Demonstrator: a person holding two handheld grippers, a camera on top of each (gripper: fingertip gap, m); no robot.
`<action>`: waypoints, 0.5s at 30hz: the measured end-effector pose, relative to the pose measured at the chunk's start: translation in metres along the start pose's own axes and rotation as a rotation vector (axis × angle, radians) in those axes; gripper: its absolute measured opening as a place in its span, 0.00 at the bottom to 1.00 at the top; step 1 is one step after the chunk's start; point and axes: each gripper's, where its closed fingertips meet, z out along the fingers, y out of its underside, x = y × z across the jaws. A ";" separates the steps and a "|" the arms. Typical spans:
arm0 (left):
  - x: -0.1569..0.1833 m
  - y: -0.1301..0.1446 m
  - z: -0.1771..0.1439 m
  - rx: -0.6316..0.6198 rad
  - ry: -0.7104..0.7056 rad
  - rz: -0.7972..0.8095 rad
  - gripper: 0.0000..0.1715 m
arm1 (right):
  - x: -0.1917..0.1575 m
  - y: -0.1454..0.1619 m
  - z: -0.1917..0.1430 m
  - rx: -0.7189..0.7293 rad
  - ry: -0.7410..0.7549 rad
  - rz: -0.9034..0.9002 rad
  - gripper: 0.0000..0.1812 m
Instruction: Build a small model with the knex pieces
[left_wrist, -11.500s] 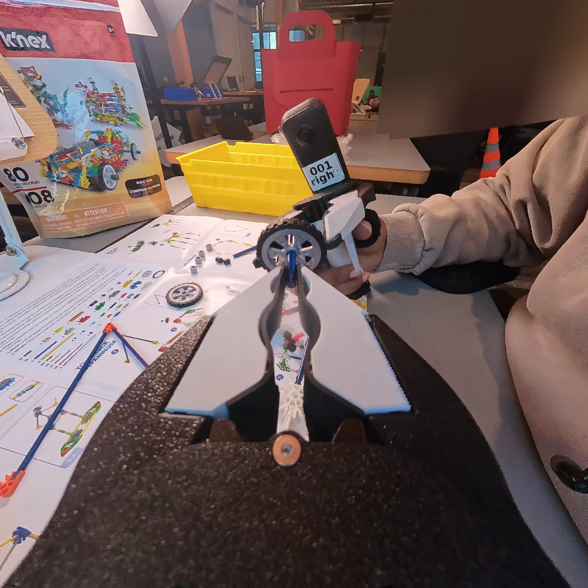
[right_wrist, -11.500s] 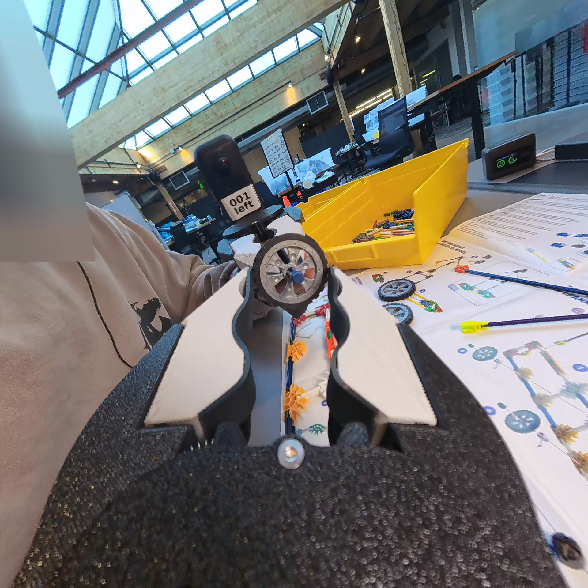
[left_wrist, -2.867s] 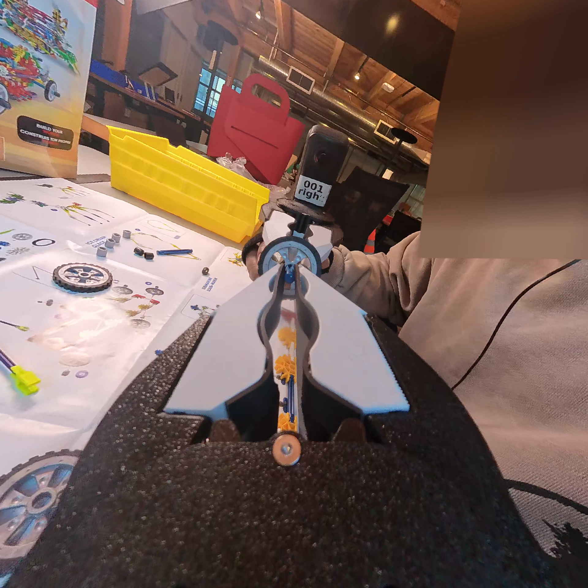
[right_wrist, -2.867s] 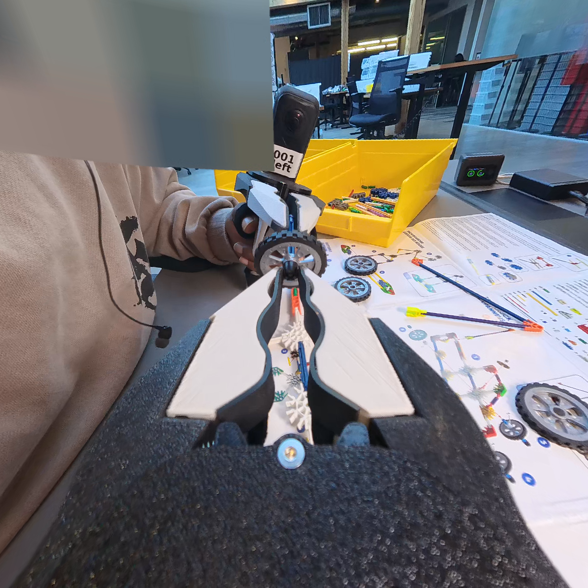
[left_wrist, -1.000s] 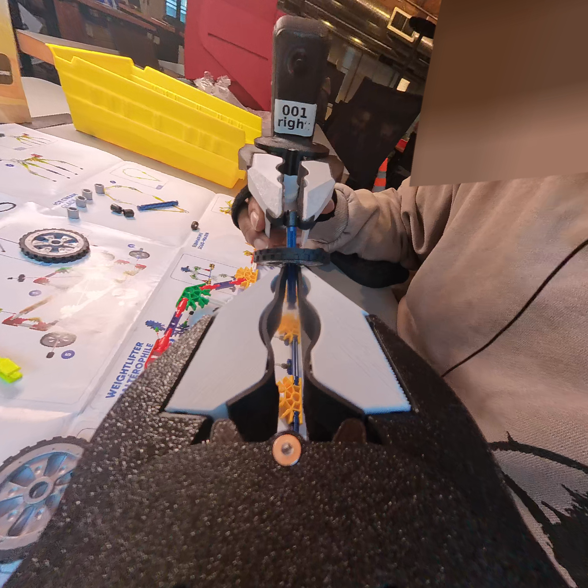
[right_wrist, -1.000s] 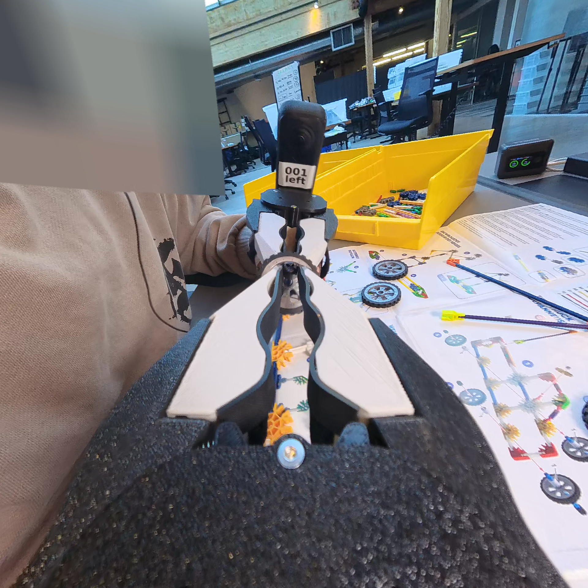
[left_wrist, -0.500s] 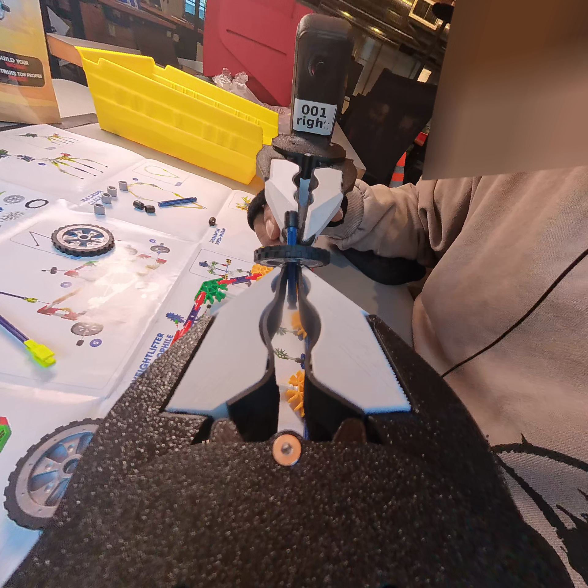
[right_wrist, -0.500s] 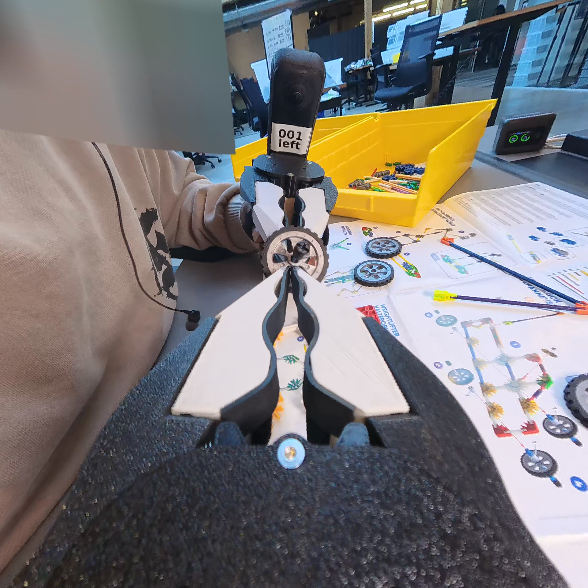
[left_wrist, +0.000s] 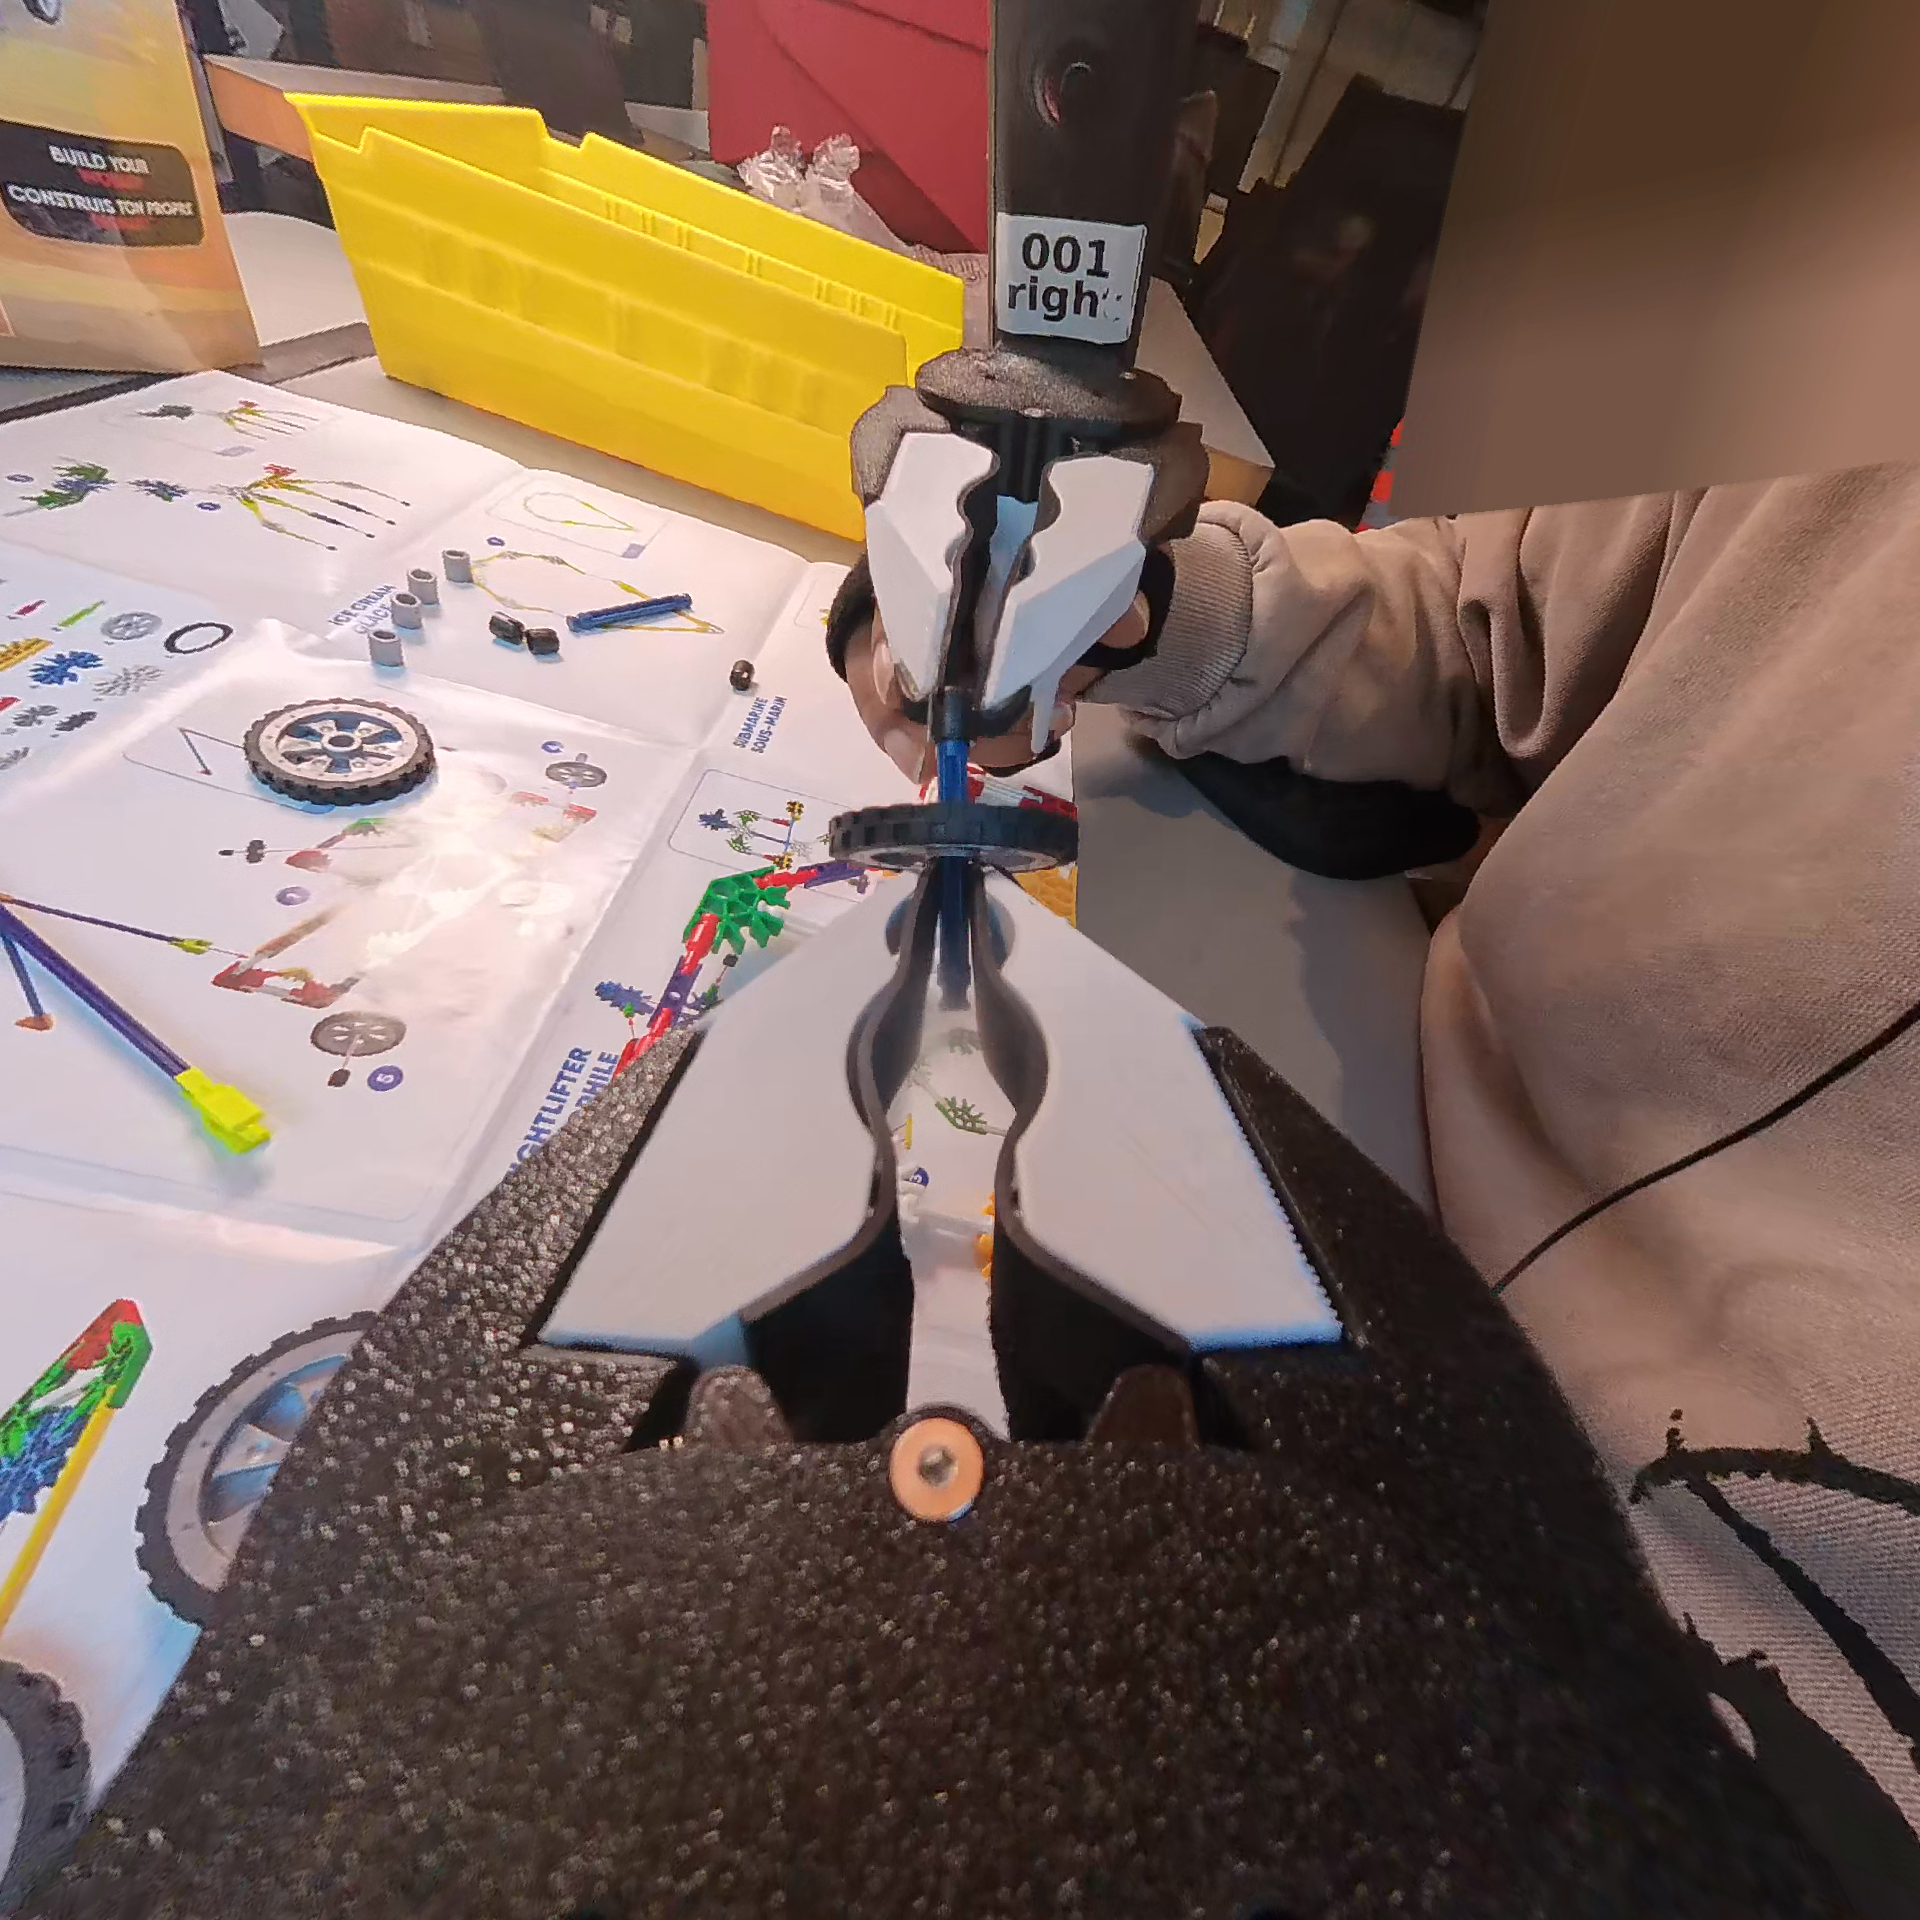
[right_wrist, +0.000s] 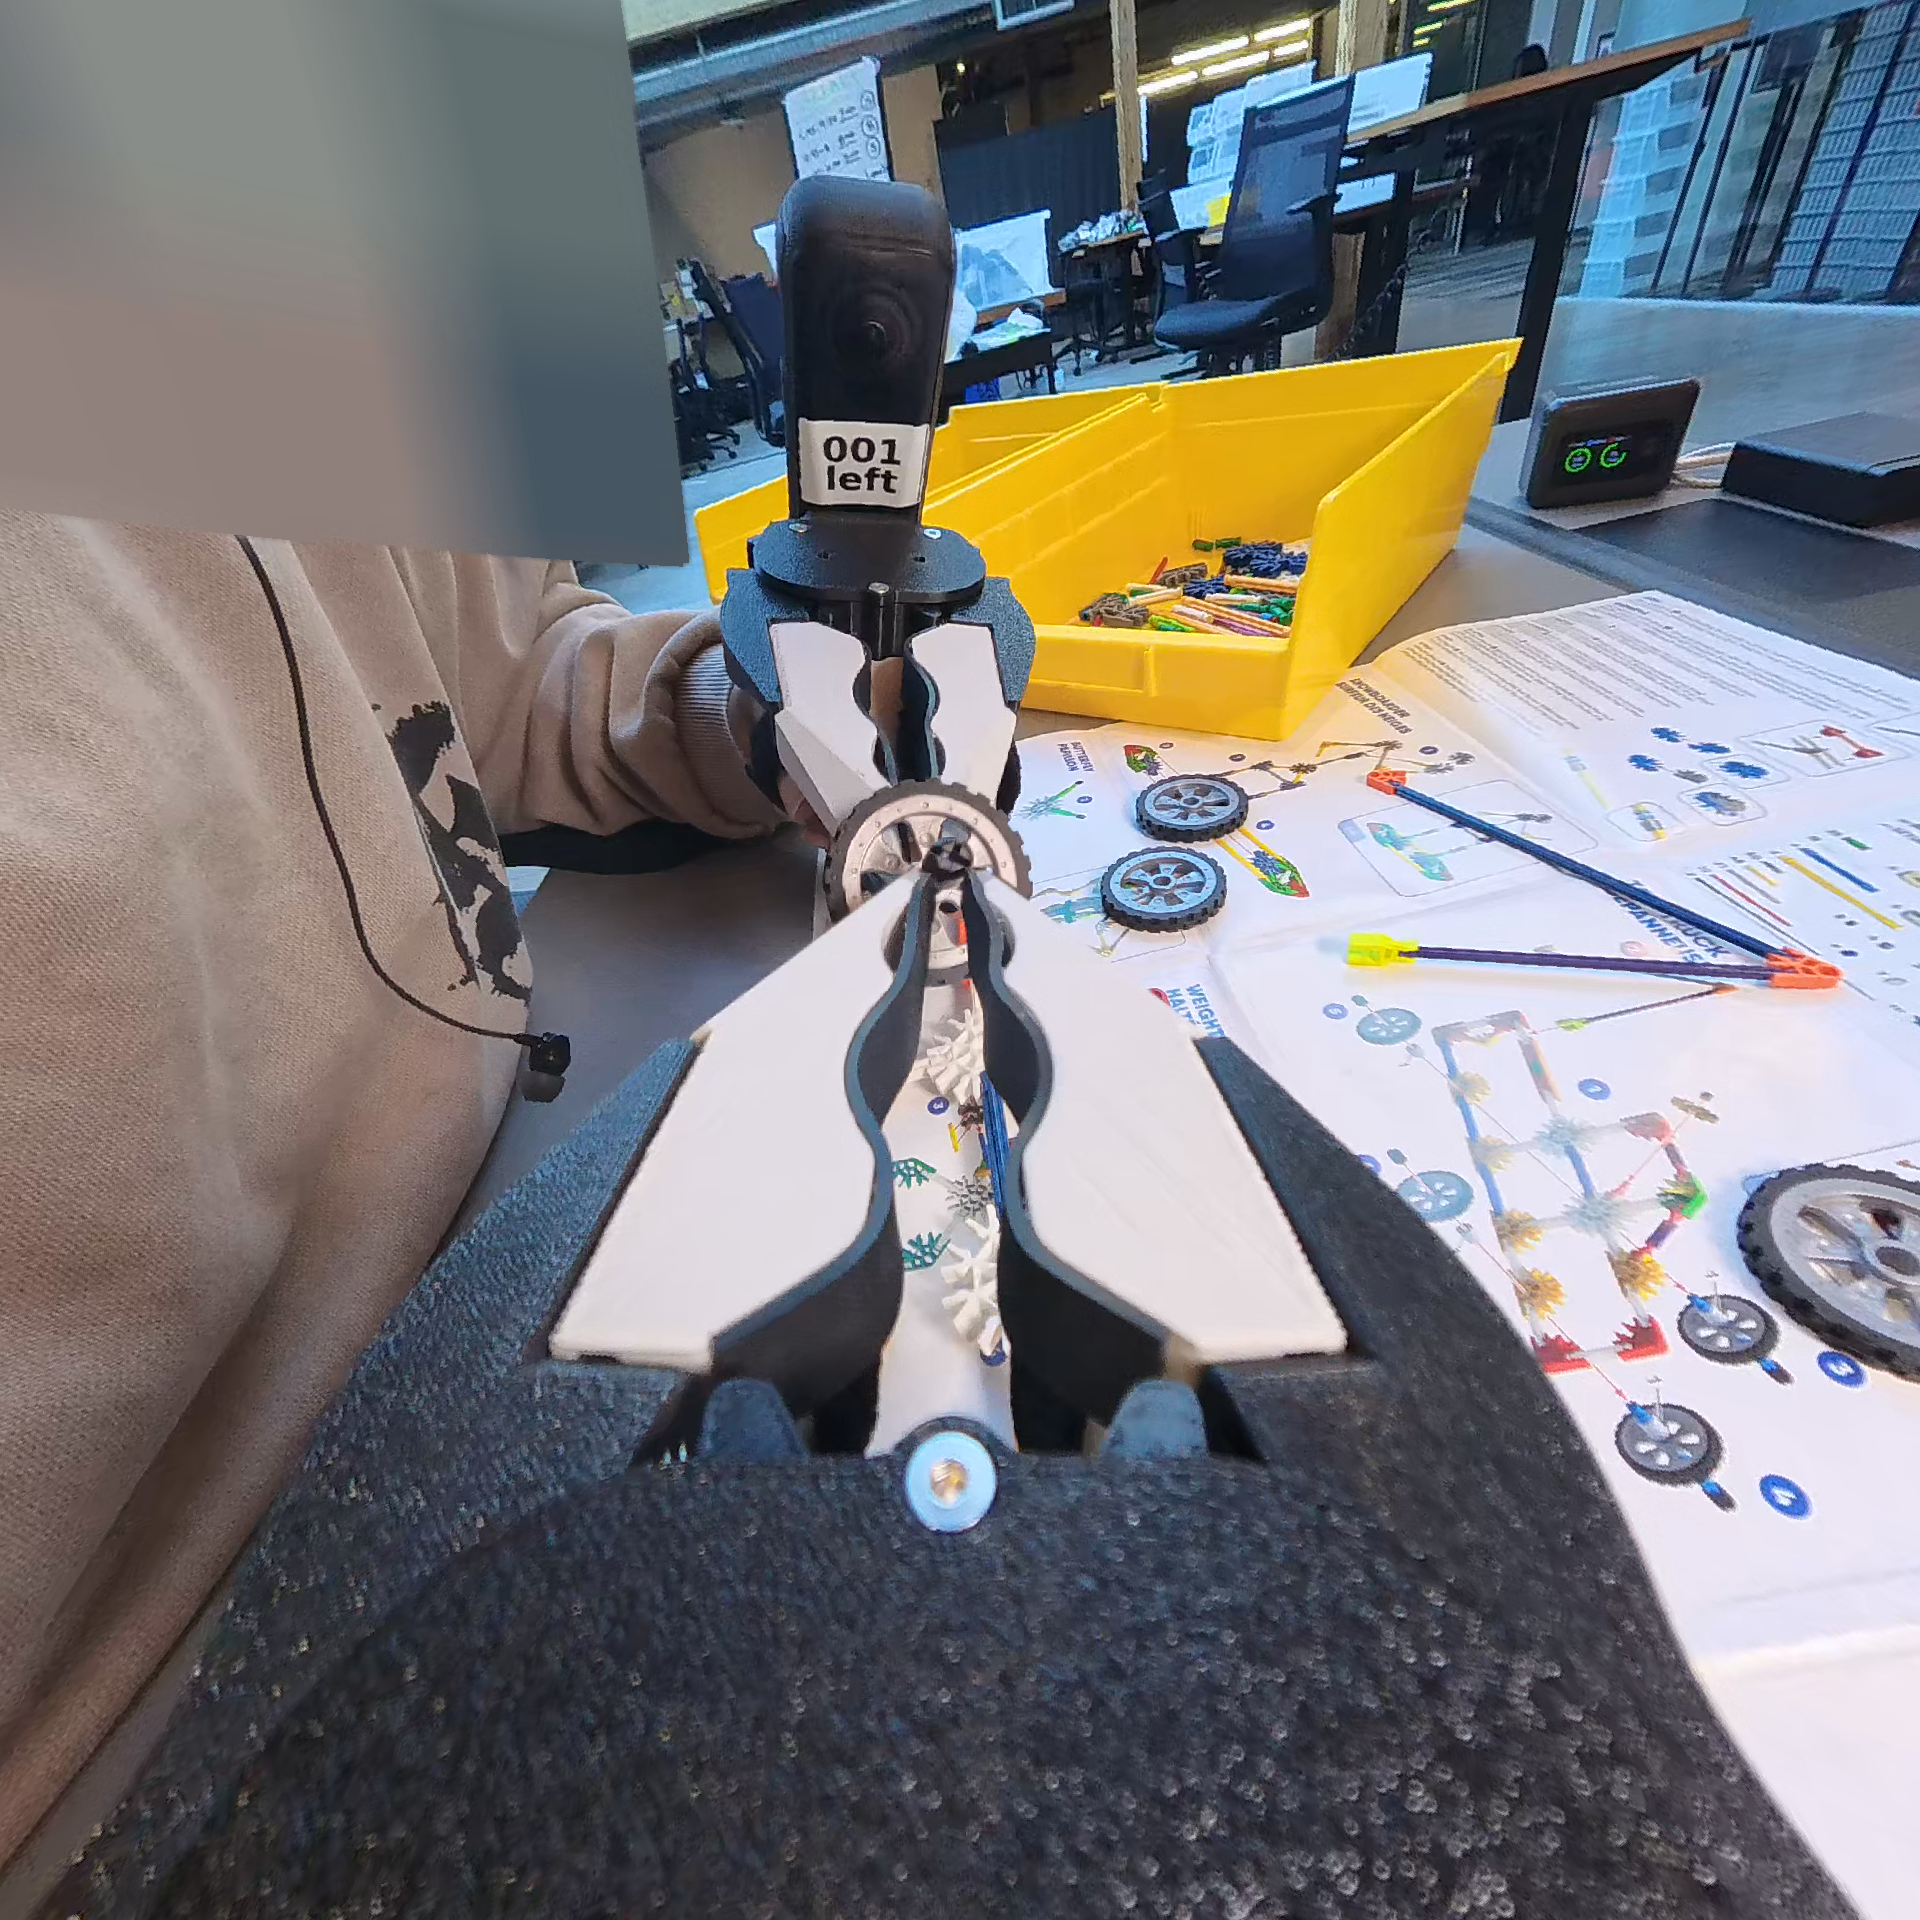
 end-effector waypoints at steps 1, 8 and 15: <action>0.000 0.001 0.000 -0.008 -0.002 0.006 0.01 | 0.000 -0.001 0.000 0.003 -0.002 0.003 0.03; 0.003 0.008 0.003 -0.064 -0.015 0.061 0.01 | -0.005 0.007 0.002 -0.056 -0.021 -0.010 0.04; 0.006 0.013 0.007 -0.117 -0.047 0.128 0.01 | -0.011 0.013 0.002 -0.109 -0.046 -0.029 0.04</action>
